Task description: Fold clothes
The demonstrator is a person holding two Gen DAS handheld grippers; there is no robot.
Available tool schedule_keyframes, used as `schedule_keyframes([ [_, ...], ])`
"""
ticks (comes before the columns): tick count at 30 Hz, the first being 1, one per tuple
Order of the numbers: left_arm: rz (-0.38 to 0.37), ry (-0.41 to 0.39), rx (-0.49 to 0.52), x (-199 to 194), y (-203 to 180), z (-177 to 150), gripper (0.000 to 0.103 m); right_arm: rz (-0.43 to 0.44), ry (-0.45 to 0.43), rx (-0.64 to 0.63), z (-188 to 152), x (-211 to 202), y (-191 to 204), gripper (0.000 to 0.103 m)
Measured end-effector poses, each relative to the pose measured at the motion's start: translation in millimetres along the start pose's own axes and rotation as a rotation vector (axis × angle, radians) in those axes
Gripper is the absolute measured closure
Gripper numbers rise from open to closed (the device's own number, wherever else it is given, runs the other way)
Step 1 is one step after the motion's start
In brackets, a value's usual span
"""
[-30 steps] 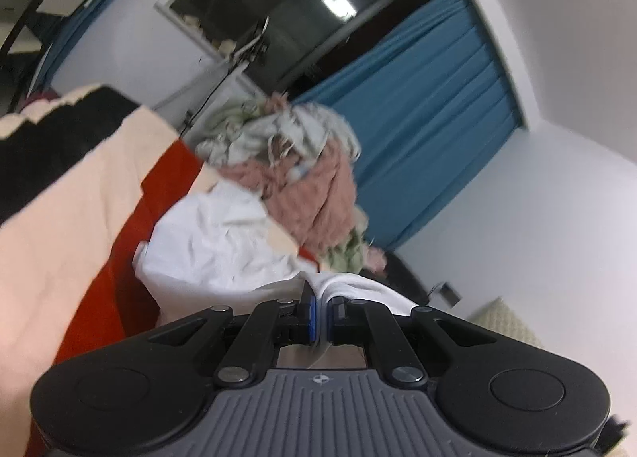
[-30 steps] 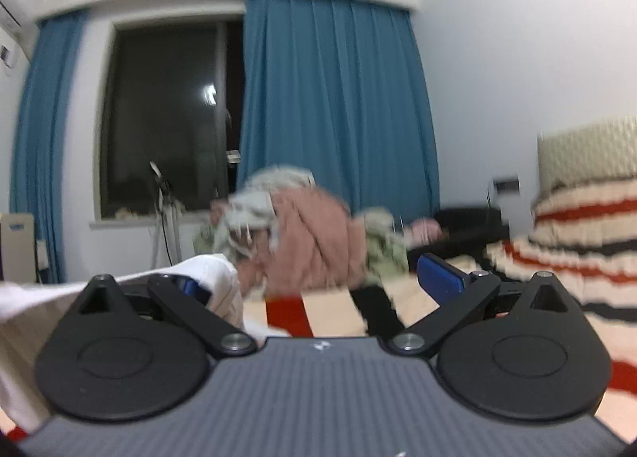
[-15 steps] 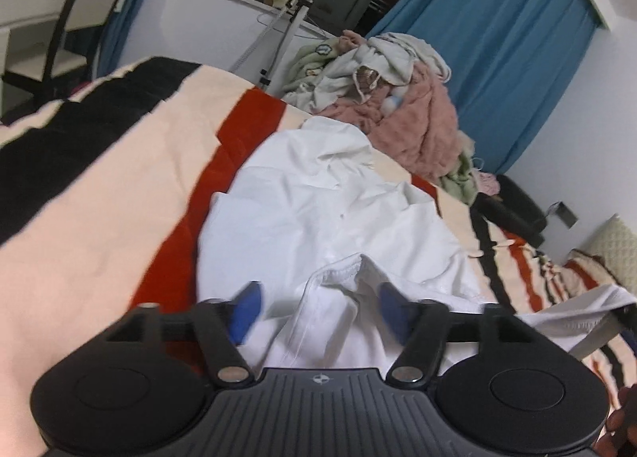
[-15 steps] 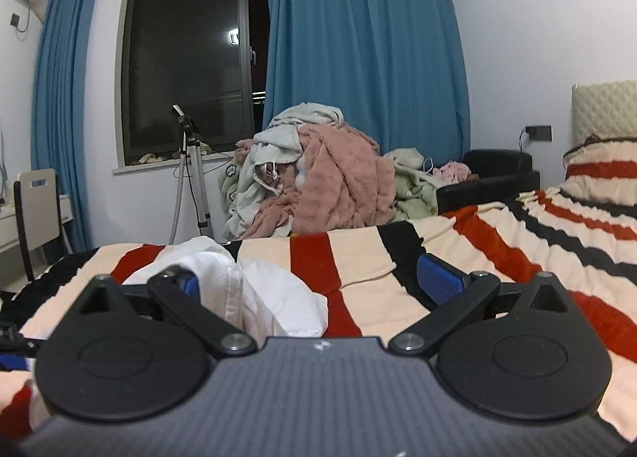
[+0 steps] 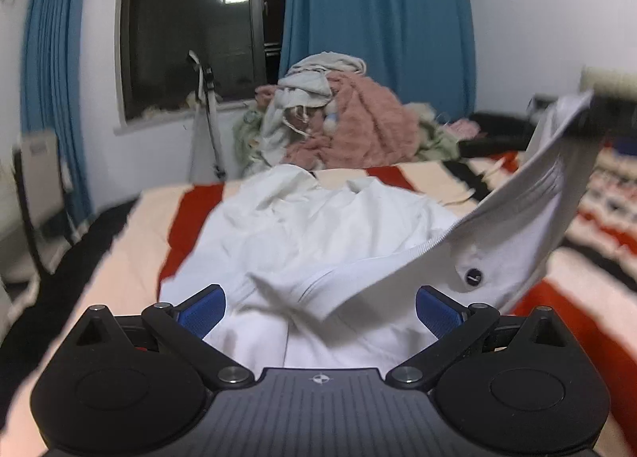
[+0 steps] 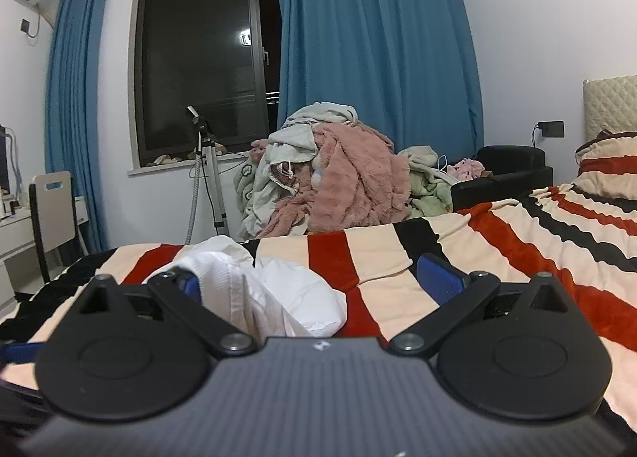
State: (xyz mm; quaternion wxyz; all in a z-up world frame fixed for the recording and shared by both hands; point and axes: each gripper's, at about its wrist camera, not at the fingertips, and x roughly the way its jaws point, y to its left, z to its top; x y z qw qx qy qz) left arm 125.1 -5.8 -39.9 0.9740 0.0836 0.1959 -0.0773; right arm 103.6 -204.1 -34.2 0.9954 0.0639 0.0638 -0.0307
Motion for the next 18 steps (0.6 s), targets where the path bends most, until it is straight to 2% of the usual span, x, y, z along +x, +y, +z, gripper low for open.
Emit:
schedule_keyframes([
  [3, 0.009, -0.007, -0.083, 16.4, -2.4, 4.8, 0.001, 0.007, -0.004, -0.015, -1.2, -2.9, 2.4, 0.0],
  [6, 0.077, -0.026, -0.206, 20.7, 15.5, 6.7, 0.001, -0.009, -0.023, -0.047, -3.4, -3.4, 5.5, 0.0],
  [10, 0.191, -0.053, -0.45, 6.4, 64.1, 7.3, 0.0, -0.057, -0.033, -0.056, -4.5, 1.0, 3.0, 0.0],
  [13, 0.23, -0.019, -0.655, -4.0, 102.7, 2.3, 0.0, -0.082, -0.043, -0.041, -3.9, 1.8, 0.0, 0.0],
  [16, 0.209, 0.022, -0.759, -10.4, 123.8, -4.6, 0.0, -0.076, -0.051, -0.057, -4.6, 1.3, 2.8, 0.0],
  [18, 0.185, 0.042, -0.756, -17.1, 124.4, -7.4, 0.0, -0.066, -0.048, -0.061, -4.8, 1.0, 4.6, 0.0],
])
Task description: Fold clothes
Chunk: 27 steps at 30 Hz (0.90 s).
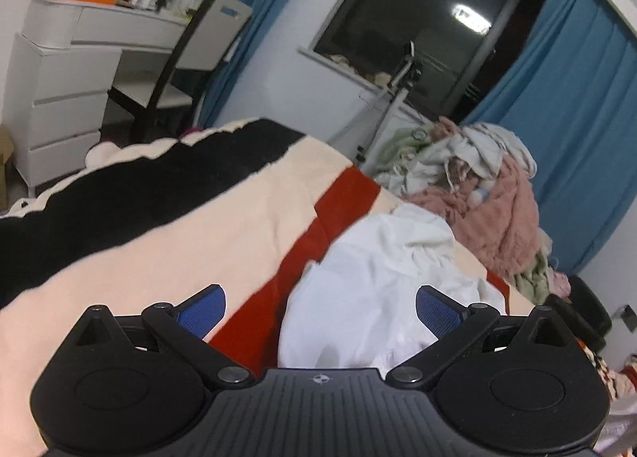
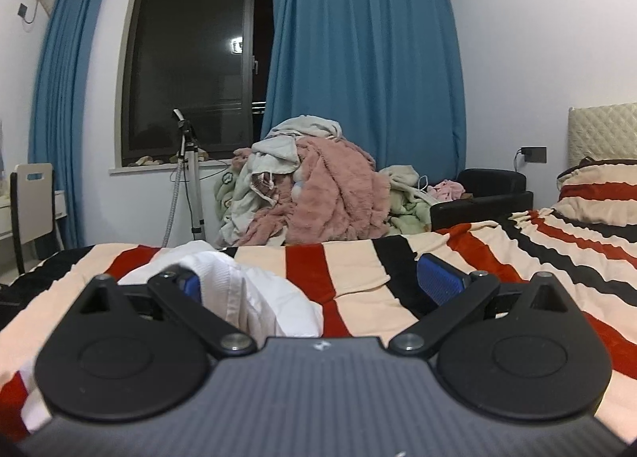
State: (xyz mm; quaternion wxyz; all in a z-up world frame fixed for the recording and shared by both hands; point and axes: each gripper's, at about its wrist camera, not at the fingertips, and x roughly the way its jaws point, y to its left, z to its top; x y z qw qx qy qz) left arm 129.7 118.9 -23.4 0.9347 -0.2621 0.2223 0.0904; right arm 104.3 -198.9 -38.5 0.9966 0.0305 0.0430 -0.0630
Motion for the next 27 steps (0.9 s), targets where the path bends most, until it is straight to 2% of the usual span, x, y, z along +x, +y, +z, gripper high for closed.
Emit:
schedule_keyframes([
  [4, -0.097, 0.051, 0.122, -15.1, -13.7, -14.8, 0.0, 0.009, -0.001, -0.011, 0.1, -2.7, 2.5, 0.0],
  [8, -0.209, 0.07, 0.309, -16.3, -49.0, -36.2, 0.0, 0.011, -0.003, -0.004, 1.3, -4.2, 2.3, 0.0],
  [9, -0.215, 0.067, 0.346, -13.6, -57.2, -43.3, 0.0, 0.012, -0.003, -0.002, 1.6, -4.5, 2.2, 0.0],
  [14, -0.154, -0.001, 0.459, 13.8, -88.0, -64.6, 0.0, 0.025, -0.003, 0.01, 0.9, -6.7, 3.5, 0.0],
  [17, -0.036, -0.003, 0.429, 36.4, -83.1, -60.3, 0.0, 0.027, -0.011, 0.005, 1.0, -9.3, 3.6, 0.0],
  [18, -0.013, 0.0, 0.382, 40.3, -75.9, -56.1, 0.0, 0.026, -0.014, 0.003, 0.9, -10.0, 3.2, 0.0],
  [21, 0.0, 0.034, 0.209, 44.4, -48.5, -40.7, 0.0, 0.027, -0.01, 0.011, 0.4, -9.1, 2.7, 0.0],
  [24, 0.012, 0.052, 0.11, 36.3, -28.1, -28.1, 0.0, 0.025, -0.012, 0.0, -0.2, -8.4, 4.8, 0.0],
  [27, 0.048, 0.065, 0.083, 21.0, -18.0, -18.4, 0.0, -0.002, -0.016, -0.022, -1.8, -7.4, 5.5, 0.0],
])
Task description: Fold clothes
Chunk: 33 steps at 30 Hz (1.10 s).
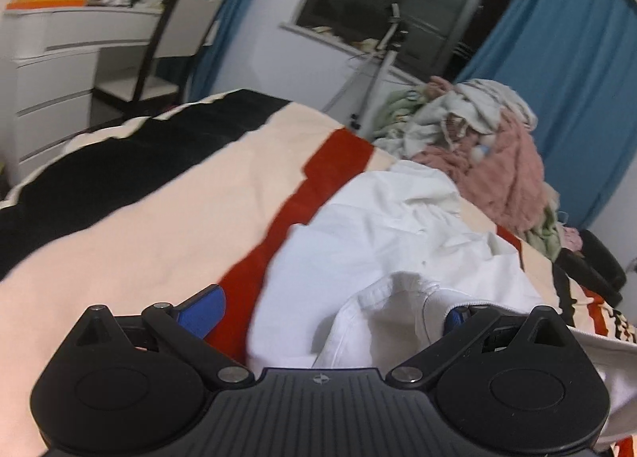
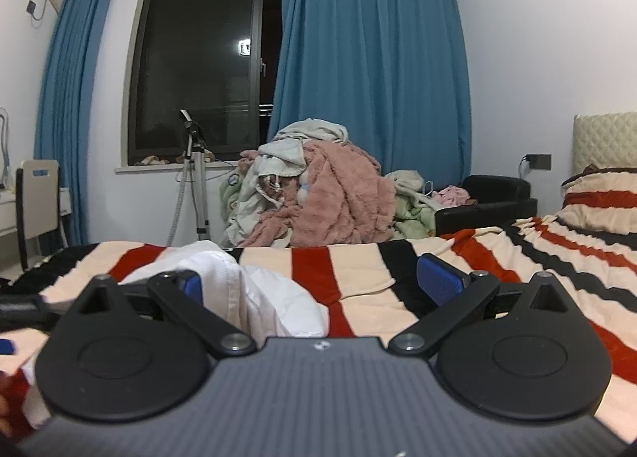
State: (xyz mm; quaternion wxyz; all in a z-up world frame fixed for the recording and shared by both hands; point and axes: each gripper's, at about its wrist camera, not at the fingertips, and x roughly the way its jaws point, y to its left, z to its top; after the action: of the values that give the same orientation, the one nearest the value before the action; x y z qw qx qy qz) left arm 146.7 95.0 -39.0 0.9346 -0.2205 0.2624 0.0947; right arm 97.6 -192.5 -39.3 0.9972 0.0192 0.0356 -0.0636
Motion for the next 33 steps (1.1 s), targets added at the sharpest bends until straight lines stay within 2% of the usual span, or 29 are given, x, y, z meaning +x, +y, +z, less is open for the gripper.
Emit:
schedule_keyframes([
  [3, 0.018, -0.032, 0.031, -24.8, 5.3, 1.8, 0.0, -0.036, 0.009, 0.0, -0.8, 3.7, -4.6, 0.0],
  [5, 0.058, -0.078, 0.079, -44.3, 3.5, 0.3, 0.0, -0.042, 0.022, 0.001, -2.7, 7.7, -7.4, 0.0],
  [9, 0.104, -0.188, 0.12, -67.6, -2.1, 0.6, 0.0, -0.043, 0.111, -0.063, -15.0, 26.1, -0.9, 0.0],
  [15, 0.145, -0.227, 0.136, -84.2, -1.5, -8.5, 0.0, -0.077, 0.166, -0.167, -35.4, 36.9, 13.4, 0.0],
  [19, 0.141, -0.23, 0.081, -107.4, 9.6, -16.3, 0.0, -0.084, 0.124, -0.202, -36.9, 16.3, 16.4, 0.0],
  [22, 0.132, -0.268, 0.054, -133.1, 15.5, -22.1, 0.0, -0.103, 0.067, -0.208, -34.1, -6.5, 18.2, 0.0],
  [24, 0.135, -0.295, 0.038, -151.7, 19.1, -25.9, 0.0, -0.117, 0.027, -0.165, -29.8, -26.5, 14.8, 0.0],
  [27, 0.1, -0.34, -0.003, -180.9, 24.5, -29.6, 0.0, -0.144, -0.037, -0.091, -24.7, -60.5, 10.3, 0.0],
  [33, 0.055, -0.469, -0.065, -241.0, 27.0, -22.7, 0.0, -0.182, -0.159, 0.022, -11.0, -122.5, 7.6, 0.0],
])
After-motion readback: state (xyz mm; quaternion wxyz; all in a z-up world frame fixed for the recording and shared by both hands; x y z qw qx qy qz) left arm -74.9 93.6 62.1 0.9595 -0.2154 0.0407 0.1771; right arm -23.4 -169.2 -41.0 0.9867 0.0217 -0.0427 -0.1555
